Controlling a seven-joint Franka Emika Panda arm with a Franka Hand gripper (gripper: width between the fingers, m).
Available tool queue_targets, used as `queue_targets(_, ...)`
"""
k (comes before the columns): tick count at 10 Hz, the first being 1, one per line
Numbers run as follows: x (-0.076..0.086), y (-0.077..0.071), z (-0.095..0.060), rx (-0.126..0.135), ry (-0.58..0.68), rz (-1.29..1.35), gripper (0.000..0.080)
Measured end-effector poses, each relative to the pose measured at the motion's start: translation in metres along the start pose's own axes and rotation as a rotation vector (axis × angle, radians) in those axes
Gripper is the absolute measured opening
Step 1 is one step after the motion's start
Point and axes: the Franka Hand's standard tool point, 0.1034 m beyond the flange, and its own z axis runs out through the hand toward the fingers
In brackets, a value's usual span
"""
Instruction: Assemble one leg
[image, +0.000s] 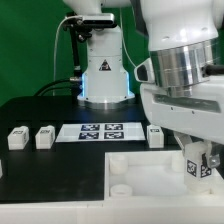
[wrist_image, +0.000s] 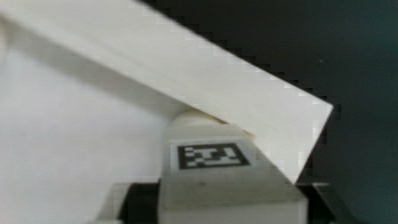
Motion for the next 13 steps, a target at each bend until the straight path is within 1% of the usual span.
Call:
queue_targets(2,0.0001,0.0000,0.0011,0.019,-0.034,0.261,0.0297)
queue_targets(3,-0.0008,0.0004,0.0016,0.017,-0.036,0.279,0.0297)
queue_targets(4,-0.0008,0.0005,0.0016,0.017,-0.036,0.270,0.0368)
queue_targets(5,-0.0010,0.0005,0.0016,0.017,-0.036,0.255,0.0368)
queue_targets(6,-0.0011,0.0005,0.0017,0.018,-0.035,0.199,0.0548)
queue_targets(7,-0.0035,0.0015,0.0025,0.009,-0.029,0.072,0.0548)
queue_targets(8,-0.0059,0.0019,0.0022,-0.004,-0.031,-0.064,0.0628)
queue_targets(9,-0.0045,0.0021,0.0022,-0.001,-0.030,-0.161,0.0643)
queue_targets(11,-0.0040,0.0024,0.0023,0.001,-0.030,-0.345,0.0648)
queue_targets(12,-0.0036,0.0029,0.0025,-0.005,-0.021,-0.458,0.0648)
queue_targets(13,-0.0030,0.0038,0.0031,-0.037,0.018,-0.691,0.0649)
